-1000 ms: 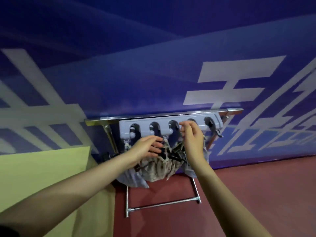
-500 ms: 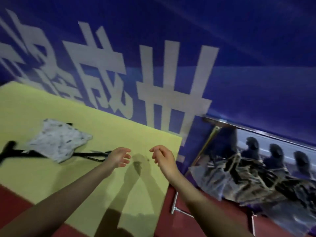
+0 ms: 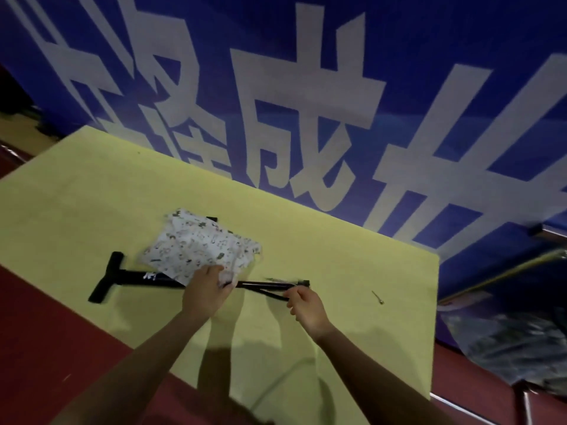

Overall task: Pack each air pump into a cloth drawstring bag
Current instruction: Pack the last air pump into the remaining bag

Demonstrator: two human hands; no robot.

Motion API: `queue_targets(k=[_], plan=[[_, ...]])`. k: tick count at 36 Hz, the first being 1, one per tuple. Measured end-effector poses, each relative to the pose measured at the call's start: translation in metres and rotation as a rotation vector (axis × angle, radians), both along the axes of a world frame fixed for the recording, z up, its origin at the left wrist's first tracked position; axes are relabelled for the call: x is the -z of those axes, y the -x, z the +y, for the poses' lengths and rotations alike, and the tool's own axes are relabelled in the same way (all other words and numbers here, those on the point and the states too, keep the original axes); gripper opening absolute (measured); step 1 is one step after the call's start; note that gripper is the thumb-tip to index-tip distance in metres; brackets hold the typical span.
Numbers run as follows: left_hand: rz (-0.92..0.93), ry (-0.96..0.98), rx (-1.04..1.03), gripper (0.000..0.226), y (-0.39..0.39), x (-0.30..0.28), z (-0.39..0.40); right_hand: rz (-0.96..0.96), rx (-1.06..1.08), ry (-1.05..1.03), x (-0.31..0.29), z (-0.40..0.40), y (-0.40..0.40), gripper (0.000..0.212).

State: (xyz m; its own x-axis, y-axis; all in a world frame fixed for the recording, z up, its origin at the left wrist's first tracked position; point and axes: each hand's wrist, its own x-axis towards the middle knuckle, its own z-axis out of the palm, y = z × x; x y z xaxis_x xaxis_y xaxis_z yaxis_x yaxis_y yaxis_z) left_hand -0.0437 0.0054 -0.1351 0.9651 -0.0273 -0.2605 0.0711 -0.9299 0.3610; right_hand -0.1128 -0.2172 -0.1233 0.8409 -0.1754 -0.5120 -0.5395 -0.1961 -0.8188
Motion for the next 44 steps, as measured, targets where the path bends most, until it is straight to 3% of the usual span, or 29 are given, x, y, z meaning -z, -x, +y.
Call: queue_targets(k=[2,6,10,13,18,20,24,28,31,35,36,39,44], plan=[[-0.021,-0.101,0.089,0.047,-0.003,0.013,0.008,0.014,0.016,-0.009,0.002,0.008,-0.004,0.025],[-0.151,-0.172,0.171,0.021,-0.016,0.033,0.018,0.056,0.037,-0.005,0.005,0.022,-0.018,0.024],[-0.200,-0.227,0.262,0.011,-0.024,0.034,0.017,0.118,0.042,-0.016,0.004,0.029,-0.027,0.024],[-0.148,-0.227,0.220,0.043,-0.025,0.026,0.006,0.175,0.054,-0.063,0.004,0.034,-0.033,0.022],[-0.058,-0.349,0.281,0.037,-0.032,0.021,-0.012,0.243,0.051,-0.081,0.007,0.041,-0.040,0.022],[-0.052,-0.165,0.211,0.034,-0.037,0.020,-0.017,0.247,0.058,-0.100,0.005,0.042,-0.039,0.023],[0.046,0.557,-0.070,0.023,-0.041,-0.021,-0.034,0.195,0.044,-0.152,-0.009,0.045,-0.046,0.021],[0.181,0.917,-0.202,0.022,-0.042,-0.072,-0.041,0.091,0.005,-0.260,-0.036,0.051,-0.065,0.032],[0.251,1.066,-0.306,0.067,-0.044,-0.101,-0.040,0.002,-0.005,-0.303,-0.059,0.056,-0.074,0.028],[0.285,1.206,-0.438,0.105,-0.051,-0.120,-0.034,-0.080,0.034,-0.284,-0.071,0.056,-0.077,0.043],[0.318,1.256,-0.450,0.103,-0.051,-0.128,-0.036,-0.102,0.054,-0.254,-0.074,0.054,-0.075,0.049],[0.418,1.381,-0.361,0.058,-0.040,-0.154,-0.048,-0.205,0.147,-0.182,-0.085,0.037,-0.067,0.047],[0.366,1.323,-0.170,0.041,-0.029,-0.183,-0.064,-0.409,0.146,-0.095,-0.126,-0.005,-0.047,0.029]])
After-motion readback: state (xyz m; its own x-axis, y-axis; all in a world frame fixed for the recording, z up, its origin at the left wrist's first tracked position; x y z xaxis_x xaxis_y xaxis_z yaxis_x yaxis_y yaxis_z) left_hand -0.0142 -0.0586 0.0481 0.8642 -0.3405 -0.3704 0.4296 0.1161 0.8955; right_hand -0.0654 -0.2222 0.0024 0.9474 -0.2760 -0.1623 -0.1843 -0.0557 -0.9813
